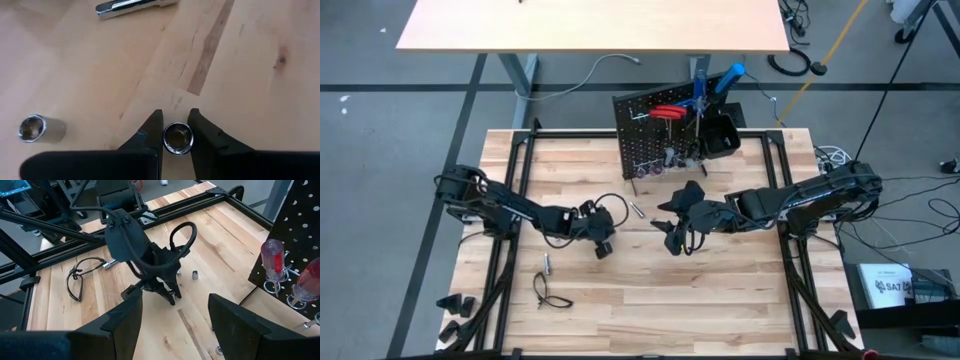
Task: Hang tools onto peg board
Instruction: Put the silver socket into the black bin on the pegboard
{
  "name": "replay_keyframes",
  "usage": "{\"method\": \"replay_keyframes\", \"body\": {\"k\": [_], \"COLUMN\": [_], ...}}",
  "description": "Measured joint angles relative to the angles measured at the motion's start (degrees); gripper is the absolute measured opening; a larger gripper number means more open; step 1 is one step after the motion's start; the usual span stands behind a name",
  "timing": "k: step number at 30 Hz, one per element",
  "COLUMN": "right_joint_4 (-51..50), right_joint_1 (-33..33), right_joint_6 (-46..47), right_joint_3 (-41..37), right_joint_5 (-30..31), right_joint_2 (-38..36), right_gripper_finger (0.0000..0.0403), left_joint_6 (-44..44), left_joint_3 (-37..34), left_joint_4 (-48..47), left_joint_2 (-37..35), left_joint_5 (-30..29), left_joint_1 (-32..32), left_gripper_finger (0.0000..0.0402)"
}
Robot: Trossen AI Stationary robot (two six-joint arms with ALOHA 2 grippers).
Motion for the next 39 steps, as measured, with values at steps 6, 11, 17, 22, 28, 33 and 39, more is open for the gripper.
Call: {"method": "replay_keyframes", "body": {"k": [6, 11, 17, 22, 28, 33, 39], "right_joint_4": [0.08, 1.76, 9.25, 19.42, 29.20, 34.29, 38.39], "right_joint_1": [0.00, -0.02, -0.61, -1.07, -1.37, -1.74, -1.68], "right_joint_6": [-2.27, -8.93, -22.68, -33.91, -39.32, -39.93, -44.62], "right_joint_3": [0.00, 0.00, 0.00, 0.00, 0.02, 0.01, 0.00], "right_joint_5": [-0.21, -2.35, -3.00, -2.74, 4.69, 5.19, 6.34], "right_joint_2": [-0.75, -0.86, -0.86, 0.10, 2.92, 4.55, 4.93], "right_gripper_finger": [0.0219, 0.0219, 0.0219, 0.0219, 0.0219, 0.0219, 0.0219], "left_joint_6": [-0.32, -1.87, -14.97, -29.84, -33.20, -33.28, -36.34], "left_joint_3": [2.24, 3.58, 3.92, 3.95, 3.86, 3.93, 3.93], "left_joint_4": [2.43, 9.19, 25.01, 35.50, 46.85, 48.70, 48.24], "left_joint_2": [-7.86, -17.45, -25.30, -25.37, -23.75, -23.57, -23.52], "left_joint_5": [4.75, 8.00, 12.22, 15.95, 16.20, 13.69, 5.68], "left_joint_1": [0.02, 1.82, 6.05, 8.61, 7.56, 6.64, 5.27], "left_gripper_finger": [0.0059, 0.0059, 0.0059, 0.0059, 0.0059, 0.0059, 0.0059]}}
